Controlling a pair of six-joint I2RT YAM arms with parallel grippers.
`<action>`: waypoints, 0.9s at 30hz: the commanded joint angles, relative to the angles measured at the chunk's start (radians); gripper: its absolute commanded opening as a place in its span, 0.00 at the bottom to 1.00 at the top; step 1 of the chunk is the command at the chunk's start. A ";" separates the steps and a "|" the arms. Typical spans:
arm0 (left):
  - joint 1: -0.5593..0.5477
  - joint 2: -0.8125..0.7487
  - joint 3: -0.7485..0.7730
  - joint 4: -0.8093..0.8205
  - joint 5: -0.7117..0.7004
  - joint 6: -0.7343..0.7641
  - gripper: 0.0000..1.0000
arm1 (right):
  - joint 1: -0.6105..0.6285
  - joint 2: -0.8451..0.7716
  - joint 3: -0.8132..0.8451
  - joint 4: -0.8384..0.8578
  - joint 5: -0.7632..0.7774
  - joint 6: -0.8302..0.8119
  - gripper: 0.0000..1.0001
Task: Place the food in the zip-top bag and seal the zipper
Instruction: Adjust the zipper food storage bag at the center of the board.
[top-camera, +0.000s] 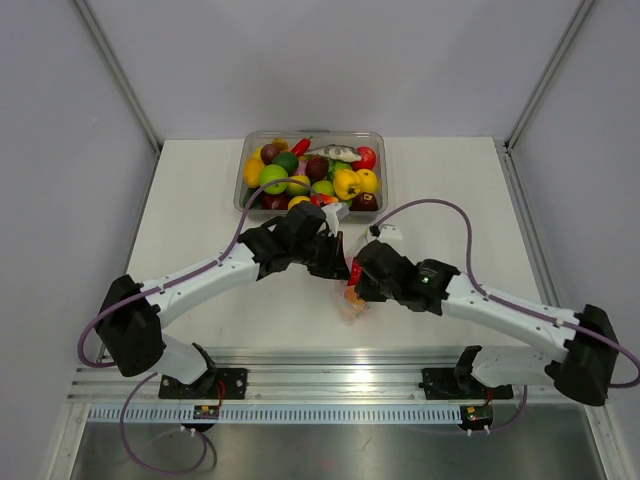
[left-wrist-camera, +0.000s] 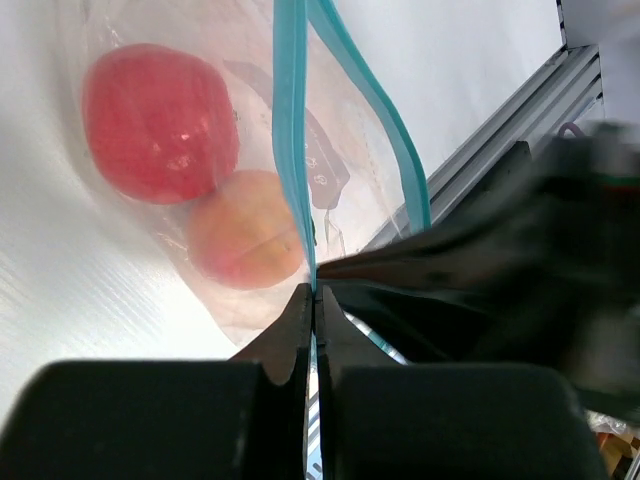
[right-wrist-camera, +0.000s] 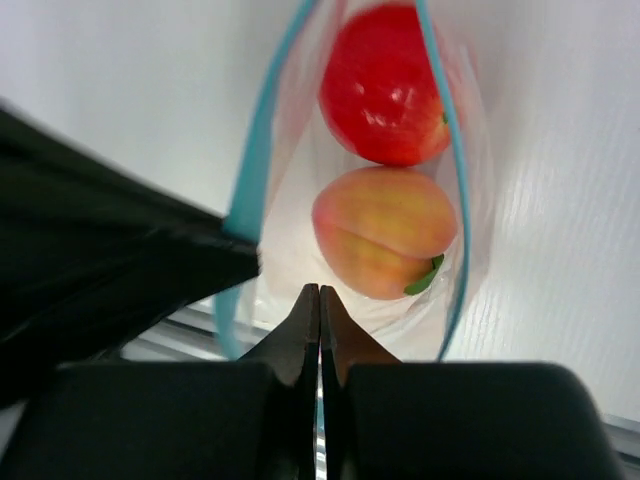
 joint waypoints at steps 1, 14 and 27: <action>0.006 0.001 0.002 0.041 0.024 0.005 0.00 | 0.006 -0.192 0.068 -0.038 0.104 -0.013 0.00; 0.006 0.022 0.008 0.055 0.047 0.002 0.00 | -0.034 -0.195 0.030 -0.194 0.200 0.014 0.68; 0.026 0.019 0.049 -0.060 0.059 0.151 0.00 | -0.060 -0.241 0.028 -0.186 0.248 0.048 0.00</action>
